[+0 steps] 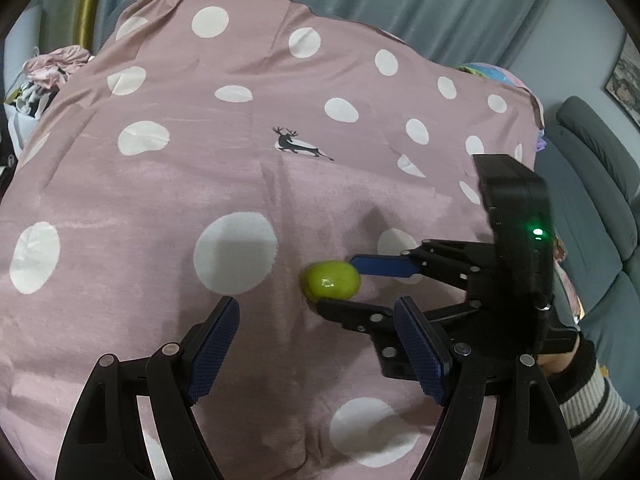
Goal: Organize fruits
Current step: 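Close both tools around the small green fruit from opposite sides, then carry the small green fruit with both tools over the green bowl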
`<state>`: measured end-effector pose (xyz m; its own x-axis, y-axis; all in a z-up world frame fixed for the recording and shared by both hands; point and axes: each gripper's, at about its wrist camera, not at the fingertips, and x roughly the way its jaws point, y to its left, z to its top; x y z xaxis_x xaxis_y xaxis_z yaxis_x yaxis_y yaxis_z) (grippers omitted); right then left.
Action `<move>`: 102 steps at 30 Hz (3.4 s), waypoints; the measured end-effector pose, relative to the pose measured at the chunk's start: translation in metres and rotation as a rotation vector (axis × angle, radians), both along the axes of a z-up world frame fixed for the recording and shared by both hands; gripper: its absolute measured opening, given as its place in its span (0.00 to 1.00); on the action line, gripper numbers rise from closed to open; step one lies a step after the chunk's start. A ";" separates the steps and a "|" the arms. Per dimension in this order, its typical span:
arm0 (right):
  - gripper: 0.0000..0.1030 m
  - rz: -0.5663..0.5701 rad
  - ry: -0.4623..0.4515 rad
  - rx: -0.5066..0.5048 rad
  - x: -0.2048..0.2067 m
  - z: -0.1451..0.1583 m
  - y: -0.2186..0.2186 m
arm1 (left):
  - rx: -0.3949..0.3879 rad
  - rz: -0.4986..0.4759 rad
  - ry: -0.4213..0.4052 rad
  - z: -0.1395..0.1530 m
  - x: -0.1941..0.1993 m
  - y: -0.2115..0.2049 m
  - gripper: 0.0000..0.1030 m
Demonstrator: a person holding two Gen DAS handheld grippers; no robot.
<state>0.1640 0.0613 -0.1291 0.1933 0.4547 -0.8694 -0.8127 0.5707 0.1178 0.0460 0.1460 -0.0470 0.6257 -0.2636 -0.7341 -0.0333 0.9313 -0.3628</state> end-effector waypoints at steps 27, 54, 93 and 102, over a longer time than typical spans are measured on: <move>0.41 -0.182 0.089 0.046 -0.060 0.005 -0.107 | -0.068 -0.280 0.141 -0.030 0.022 -0.106 0.77; 0.44 -0.150 0.093 0.074 -0.054 -0.006 -0.109 | -0.176 -0.278 0.198 -0.046 0.022 -0.099 0.45; 0.42 -0.253 -0.086 0.266 -0.099 0.065 -0.165 | -0.071 -0.368 0.045 0.043 0.000 -0.152 0.45; 0.42 -0.312 -0.138 0.304 -0.106 0.086 -0.198 | -0.035 -0.426 0.005 0.064 0.003 -0.186 0.45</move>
<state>0.0576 -0.1363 -0.0436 0.4660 0.5870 -0.6620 -0.6274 0.7468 0.2206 0.0487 -0.0402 0.0172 0.4522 -0.5227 -0.7227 0.3500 0.8493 -0.3953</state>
